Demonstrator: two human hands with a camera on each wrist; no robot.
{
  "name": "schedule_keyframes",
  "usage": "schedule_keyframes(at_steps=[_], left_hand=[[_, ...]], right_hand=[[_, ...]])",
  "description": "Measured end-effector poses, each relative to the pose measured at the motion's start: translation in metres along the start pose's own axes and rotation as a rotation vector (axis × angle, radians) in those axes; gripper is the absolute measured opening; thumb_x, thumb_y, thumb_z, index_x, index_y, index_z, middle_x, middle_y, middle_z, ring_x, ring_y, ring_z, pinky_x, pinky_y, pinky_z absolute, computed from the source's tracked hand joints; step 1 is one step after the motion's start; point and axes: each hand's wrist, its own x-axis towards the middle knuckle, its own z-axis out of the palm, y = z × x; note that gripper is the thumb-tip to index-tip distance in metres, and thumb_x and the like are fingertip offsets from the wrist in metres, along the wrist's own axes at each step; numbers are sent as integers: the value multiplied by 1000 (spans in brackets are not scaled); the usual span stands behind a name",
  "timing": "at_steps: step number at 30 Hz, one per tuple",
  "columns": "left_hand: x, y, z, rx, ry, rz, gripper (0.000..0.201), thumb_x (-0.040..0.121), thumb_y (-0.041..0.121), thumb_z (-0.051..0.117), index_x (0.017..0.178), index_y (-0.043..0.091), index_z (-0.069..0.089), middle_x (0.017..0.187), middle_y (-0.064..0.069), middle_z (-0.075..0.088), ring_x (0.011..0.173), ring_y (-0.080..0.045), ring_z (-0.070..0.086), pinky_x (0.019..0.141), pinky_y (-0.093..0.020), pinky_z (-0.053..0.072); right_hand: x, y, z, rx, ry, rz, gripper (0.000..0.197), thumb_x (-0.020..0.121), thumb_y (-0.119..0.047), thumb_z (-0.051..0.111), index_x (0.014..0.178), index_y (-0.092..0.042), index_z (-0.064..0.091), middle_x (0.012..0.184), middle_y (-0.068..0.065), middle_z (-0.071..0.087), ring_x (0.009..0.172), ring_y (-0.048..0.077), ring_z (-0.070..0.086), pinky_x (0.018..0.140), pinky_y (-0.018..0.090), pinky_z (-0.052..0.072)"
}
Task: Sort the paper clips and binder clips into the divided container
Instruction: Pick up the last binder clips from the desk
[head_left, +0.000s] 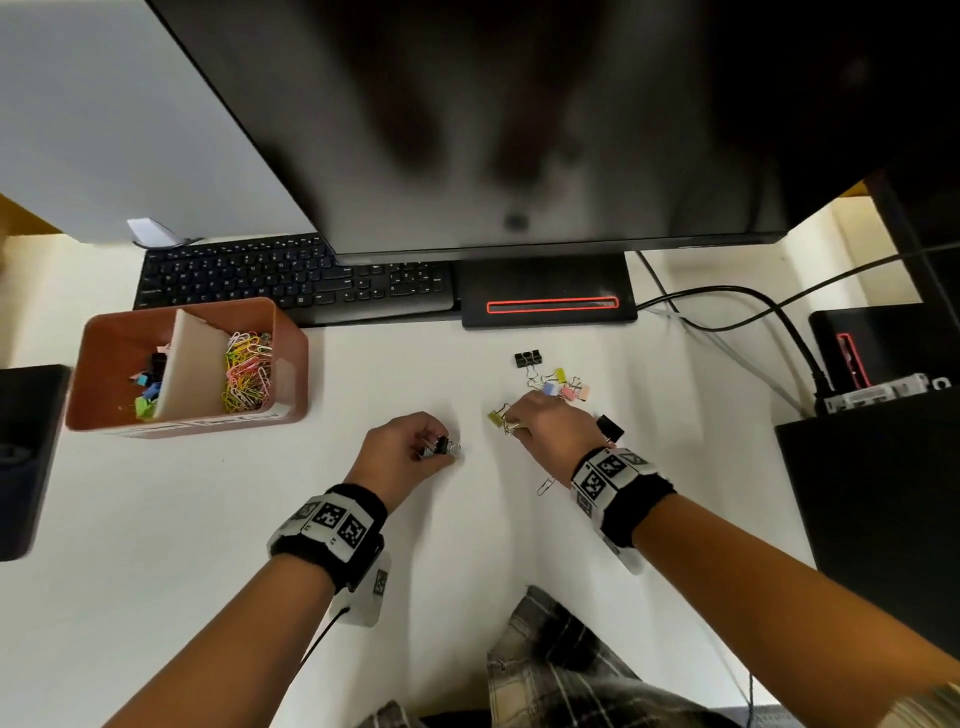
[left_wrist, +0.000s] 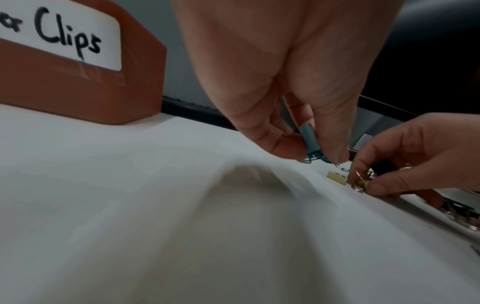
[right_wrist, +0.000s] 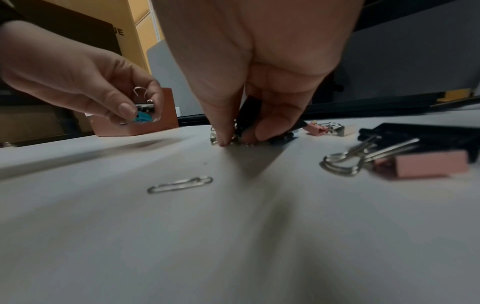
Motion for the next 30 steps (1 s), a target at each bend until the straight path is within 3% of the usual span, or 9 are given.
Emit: schedule_keyframes(at_steps=[4, 9, 12, 16, 19, 22, 26, 30], left_hand=[[-8, 1, -13, -29, -8, 36, 24, 71, 15, 78, 77, 30, 61, 81, 4, 67, 57, -2, 51, 60, -6, 41], [-18, -4, -34, -48, -10, 47, 23, 71, 12, 78, 80, 27, 63, 81, 4, 67, 54, -1, 49, 58, -6, 40], [-23, -8, -48, -25, -18, 67, 22, 71, 11, 78, 84, 23, 64, 81, 3, 66, 54, -1, 48, 57, -6, 39], [-33, -16, -72, -19, -10, 91, 21, 71, 11, 78, 87, 19, 66, 78, 6, 64, 56, 2, 51, 57, -5, 38], [-41, -26, -95, -54, 6, 103, 23, 70, 12, 79, 86, 23, 65, 81, 3, 66, 61, -2, 53, 59, -7, 42], [-49, -39, -123, -91, 45, 108, 24, 70, 12, 79, 88, 22, 66, 84, 2, 66, 67, -6, 54, 63, -13, 46], [-58, -61, -162, -86, 91, 123, 24, 71, 12, 78, 90, 19, 66, 84, 3, 64, 71, -5, 54, 63, -9, 46], [-60, -80, -178, -66, 87, 117, 24, 70, 12, 79, 89, 20, 66, 82, 0, 63, 65, -8, 51, 59, -10, 44]], right_hand=[[-8, -5, -5, 38, 10, -39, 33, 91, -18, 49, 124, -20, 53, 121, 2, 55, 105, 25, 57, 76, 36, 51], [8, -21, -10, 105, -55, 6, 46, 90, -10, 53, 135, -15, 44, 121, 10, 49, 105, 27, 56, 88, 36, 49], [21, -29, -13, 102, -86, 66, 37, 89, -10, 56, 126, -8, 54, 119, 15, 47, 106, 28, 54, 91, 30, 43], [29, -44, -14, 108, -70, 82, 19, 89, -8, 56, 104, 1, 65, 117, 16, 51, 102, 28, 57, 81, 15, 36], [32, -52, -9, 119, -25, 118, 18, 88, -11, 57, 100, 0, 65, 112, 16, 57, 101, 29, 57, 88, 26, 40], [37, -67, -1, 101, -14, 122, 13, 88, -15, 56, 96, -7, 62, 104, 13, 64, 97, 30, 58, 85, 35, 46], [38, -94, 5, 182, 34, 85, 19, 87, -13, 57, 105, -11, 61, 101, 9, 63, 93, 25, 59, 84, 32, 46], [32, -82, -7, 314, 165, 322, 45, 82, -15, 65, 125, -15, 52, 82, 5, 59, 72, 20, 54, 74, 29, 45]])
